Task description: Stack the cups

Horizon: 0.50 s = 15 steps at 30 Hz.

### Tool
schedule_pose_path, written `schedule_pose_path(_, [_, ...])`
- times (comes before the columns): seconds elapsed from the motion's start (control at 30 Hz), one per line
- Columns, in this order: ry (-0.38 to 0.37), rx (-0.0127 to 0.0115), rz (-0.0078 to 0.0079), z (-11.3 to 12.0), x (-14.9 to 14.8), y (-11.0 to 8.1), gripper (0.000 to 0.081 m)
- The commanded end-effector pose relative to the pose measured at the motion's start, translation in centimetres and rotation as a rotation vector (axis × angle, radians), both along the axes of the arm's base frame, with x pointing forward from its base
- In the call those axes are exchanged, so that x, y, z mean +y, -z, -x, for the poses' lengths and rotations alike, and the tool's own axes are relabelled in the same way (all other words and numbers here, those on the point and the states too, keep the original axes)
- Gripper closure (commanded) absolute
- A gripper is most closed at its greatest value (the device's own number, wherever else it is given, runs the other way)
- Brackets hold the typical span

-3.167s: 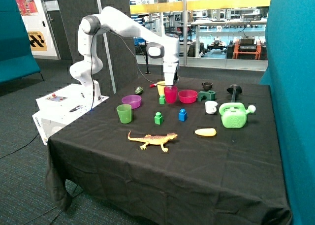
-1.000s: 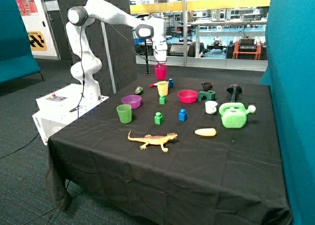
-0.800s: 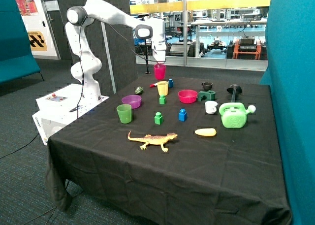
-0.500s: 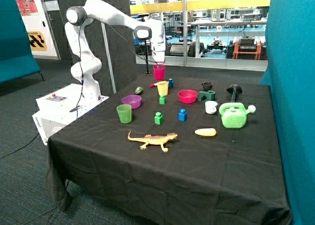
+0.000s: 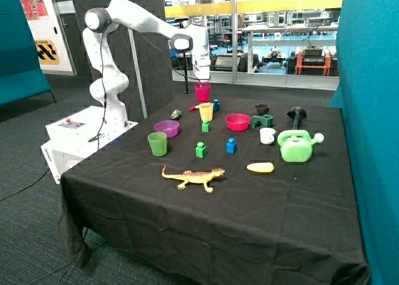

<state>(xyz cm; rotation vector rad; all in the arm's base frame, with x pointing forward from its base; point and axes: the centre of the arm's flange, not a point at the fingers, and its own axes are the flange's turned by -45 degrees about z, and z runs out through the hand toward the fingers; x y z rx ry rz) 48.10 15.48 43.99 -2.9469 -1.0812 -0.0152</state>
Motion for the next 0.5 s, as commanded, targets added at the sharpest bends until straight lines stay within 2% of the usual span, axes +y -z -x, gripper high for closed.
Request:
schedule_pose_path(0.0, [0.015,0.0083,0.0057,-1.26,-0.26,0.33,0.0808])
schedule_pose_path(0.47, [0.022,0.0083,0.0056,-1.5,-0.39,1.23,0.0808])
